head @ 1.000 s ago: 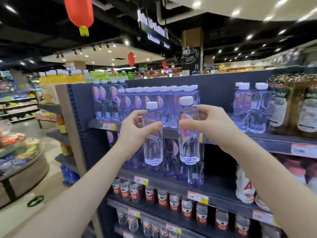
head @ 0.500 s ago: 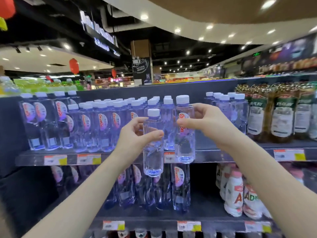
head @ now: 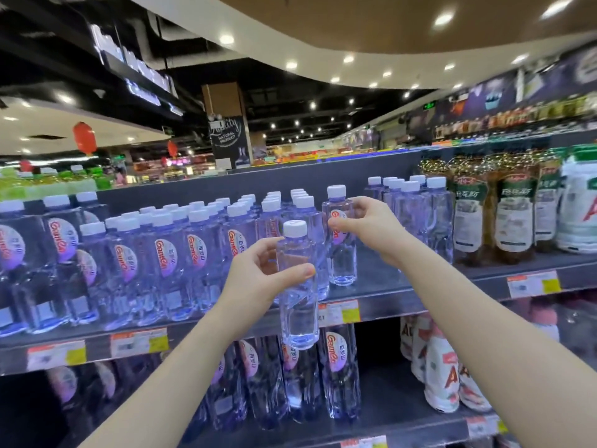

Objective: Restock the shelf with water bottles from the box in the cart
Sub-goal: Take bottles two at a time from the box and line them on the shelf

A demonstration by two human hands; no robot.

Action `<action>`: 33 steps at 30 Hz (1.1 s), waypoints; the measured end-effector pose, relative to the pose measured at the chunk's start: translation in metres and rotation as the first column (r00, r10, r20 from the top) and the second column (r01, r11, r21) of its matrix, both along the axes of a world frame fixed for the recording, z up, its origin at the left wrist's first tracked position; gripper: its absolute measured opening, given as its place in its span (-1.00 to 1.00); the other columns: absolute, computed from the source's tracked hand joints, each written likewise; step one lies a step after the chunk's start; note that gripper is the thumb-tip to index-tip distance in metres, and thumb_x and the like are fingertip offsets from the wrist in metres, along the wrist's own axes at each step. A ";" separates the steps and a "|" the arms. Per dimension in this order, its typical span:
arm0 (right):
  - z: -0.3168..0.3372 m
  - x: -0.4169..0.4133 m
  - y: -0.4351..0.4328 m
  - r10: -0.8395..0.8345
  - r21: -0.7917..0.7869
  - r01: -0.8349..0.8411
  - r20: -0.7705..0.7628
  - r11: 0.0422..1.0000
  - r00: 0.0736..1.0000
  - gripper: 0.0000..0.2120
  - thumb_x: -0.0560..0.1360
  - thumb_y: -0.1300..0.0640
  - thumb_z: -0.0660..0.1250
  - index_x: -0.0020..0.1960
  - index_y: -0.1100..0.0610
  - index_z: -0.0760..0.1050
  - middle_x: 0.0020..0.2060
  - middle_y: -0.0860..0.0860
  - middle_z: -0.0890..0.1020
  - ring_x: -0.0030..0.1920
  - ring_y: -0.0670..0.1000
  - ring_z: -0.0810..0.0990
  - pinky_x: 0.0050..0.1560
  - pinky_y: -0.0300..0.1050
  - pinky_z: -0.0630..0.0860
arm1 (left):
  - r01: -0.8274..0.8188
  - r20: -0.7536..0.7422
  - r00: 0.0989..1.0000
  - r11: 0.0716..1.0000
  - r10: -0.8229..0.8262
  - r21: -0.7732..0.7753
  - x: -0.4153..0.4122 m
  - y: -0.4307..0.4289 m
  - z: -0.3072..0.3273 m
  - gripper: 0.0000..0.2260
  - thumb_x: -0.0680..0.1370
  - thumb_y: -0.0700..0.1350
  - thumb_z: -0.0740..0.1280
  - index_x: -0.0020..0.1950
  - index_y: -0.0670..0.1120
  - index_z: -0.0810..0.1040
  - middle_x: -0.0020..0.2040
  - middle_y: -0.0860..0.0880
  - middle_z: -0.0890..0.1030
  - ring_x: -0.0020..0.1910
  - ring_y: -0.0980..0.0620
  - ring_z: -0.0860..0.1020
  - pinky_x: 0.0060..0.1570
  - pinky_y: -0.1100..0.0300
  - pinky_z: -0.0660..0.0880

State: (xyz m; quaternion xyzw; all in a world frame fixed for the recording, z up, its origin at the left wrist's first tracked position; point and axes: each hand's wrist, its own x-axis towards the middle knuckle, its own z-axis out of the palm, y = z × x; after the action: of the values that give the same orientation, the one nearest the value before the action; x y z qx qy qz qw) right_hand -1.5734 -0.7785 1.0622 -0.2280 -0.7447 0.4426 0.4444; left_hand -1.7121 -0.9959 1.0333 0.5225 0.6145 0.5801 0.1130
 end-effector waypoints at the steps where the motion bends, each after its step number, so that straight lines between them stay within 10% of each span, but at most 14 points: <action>1: -0.003 -0.004 0.007 0.001 -0.009 -0.001 0.001 1.000 1.000 -0.42 0.35 0.03 0.64 0.31 0.14 0.57 0.08 0.05 0.73 0.13 0.06 0.71 0.20 0.04 0.63 | -0.003 0.006 1.000 1.000 0.003 0.000 0.001 0.002 0.000 -0.46 0.38 -0.07 0.64 0.32 -0.06 0.58 0.04 0.06 0.76 0.10 0.06 0.70 0.18 0.07 0.59; 9: -0.002 -0.015 0.031 0.099 -0.018 -0.098 0.119 0.995 0.988 -0.63 0.45 0.10 0.58 0.22 0.09 0.61 0.00 0.04 0.70 -0.07 -0.01 0.63 -0.19 -0.27 0.52 | -0.022 -0.017 1.000 1.000 0.022 0.005 0.005 0.006 0.005 -0.46 0.39 -0.02 0.62 0.33 -0.01 0.56 0.02 0.12 0.76 0.16 0.08 0.67 0.24 0.08 0.54; 15: 0.002 -0.016 0.049 -0.012 0.105 -0.013 0.237 0.994 0.972 -0.56 0.32 0.00 0.62 0.03 0.26 0.61 -0.23 0.00 0.58 -0.26 -0.01 0.51 -0.24 -0.14 0.41 | -0.043 -0.015 0.999 0.999 0.044 0.025 0.008 0.007 0.005 -0.50 0.41 -0.04 0.61 0.31 -0.01 0.58 0.03 0.13 0.76 0.13 0.14 0.67 0.15 0.20 0.54; 22: -0.007 -0.042 0.064 -0.077 0.104 0.057 0.199 0.993 0.977 -0.35 0.20 -0.20 0.60 0.24 0.00 0.63 -0.01 -0.05 0.73 -0.01 0.03 0.72 0.05 0.07 0.69 | -0.039 -0.024 0.999 0.999 0.040 0.027 0.014 0.005 0.006 -0.57 0.42 -0.09 0.61 0.23 0.07 0.58 0.00 0.21 0.74 0.07 0.30 0.65 0.01 0.40 0.53; 33: 0.001 -0.067 0.078 -0.088 0.067 0.074 0.225 0.995 0.970 -0.69 0.41 0.00 0.58 0.13 0.00 0.66 -0.04 -0.03 0.73 0.03 0.03 0.70 0.06 0.04 0.68 | -0.038 -0.004 0.999 0.999 0.038 0.036 0.015 0.004 0.003 -0.53 0.38 -0.07 0.62 0.26 0.03 0.60 0.01 0.16 0.75 0.07 0.23 0.67 0.02 0.31 0.56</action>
State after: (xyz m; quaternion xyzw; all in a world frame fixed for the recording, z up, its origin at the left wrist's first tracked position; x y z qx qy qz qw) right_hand -1.6399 -0.7004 1.0635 -0.2943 -0.7934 0.3731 0.3803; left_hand -1.6970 -0.9920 1.0362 0.5141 0.6142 0.5918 0.0909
